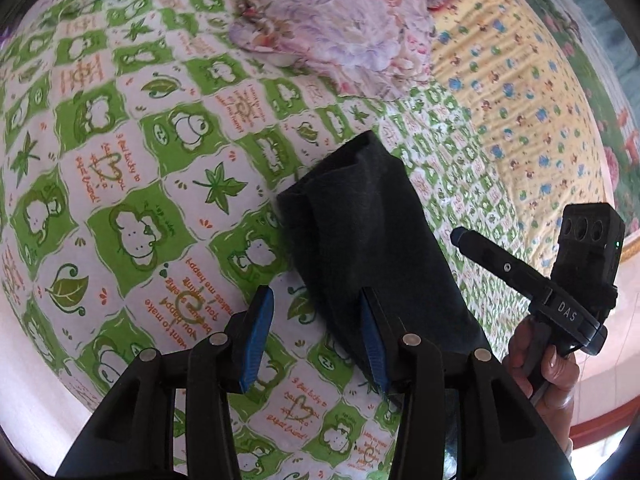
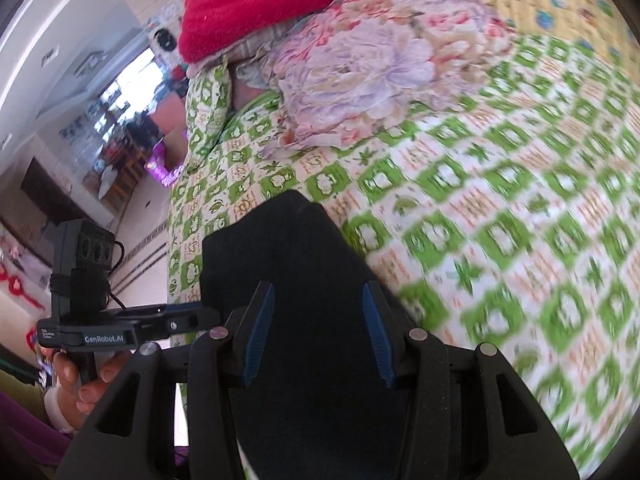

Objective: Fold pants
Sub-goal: 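Lift the cuff ends with both grippers and carry them toward the waistband, then fold the held cuffs over onto the pants with both grippers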

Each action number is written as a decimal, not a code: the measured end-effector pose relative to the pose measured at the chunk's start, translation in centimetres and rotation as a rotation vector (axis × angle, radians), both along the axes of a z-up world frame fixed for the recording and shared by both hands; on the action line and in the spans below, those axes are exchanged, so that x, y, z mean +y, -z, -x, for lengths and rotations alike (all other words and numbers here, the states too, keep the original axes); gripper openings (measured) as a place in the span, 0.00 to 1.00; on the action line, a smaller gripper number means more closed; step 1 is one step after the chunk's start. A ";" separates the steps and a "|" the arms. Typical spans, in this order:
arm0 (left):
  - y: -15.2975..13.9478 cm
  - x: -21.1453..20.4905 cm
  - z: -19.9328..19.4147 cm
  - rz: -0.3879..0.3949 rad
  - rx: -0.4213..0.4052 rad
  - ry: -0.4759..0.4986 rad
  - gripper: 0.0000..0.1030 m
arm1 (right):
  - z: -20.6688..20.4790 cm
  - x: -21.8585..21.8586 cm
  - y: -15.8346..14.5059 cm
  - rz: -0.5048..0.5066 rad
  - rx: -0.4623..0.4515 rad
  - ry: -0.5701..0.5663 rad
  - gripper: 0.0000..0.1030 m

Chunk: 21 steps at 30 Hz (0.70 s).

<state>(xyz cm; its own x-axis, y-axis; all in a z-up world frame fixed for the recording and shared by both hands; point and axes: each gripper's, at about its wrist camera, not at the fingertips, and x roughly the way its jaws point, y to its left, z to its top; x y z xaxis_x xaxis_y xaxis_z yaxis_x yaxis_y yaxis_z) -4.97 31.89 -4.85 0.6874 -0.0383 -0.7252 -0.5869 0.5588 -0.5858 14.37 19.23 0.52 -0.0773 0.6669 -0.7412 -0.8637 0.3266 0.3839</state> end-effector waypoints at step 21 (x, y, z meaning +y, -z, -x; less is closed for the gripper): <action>1.1 1.9 -1.9 0.051 -0.008 -0.036 0.44 | -3.6 9.2 3.8 0.113 0.163 -0.296 0.46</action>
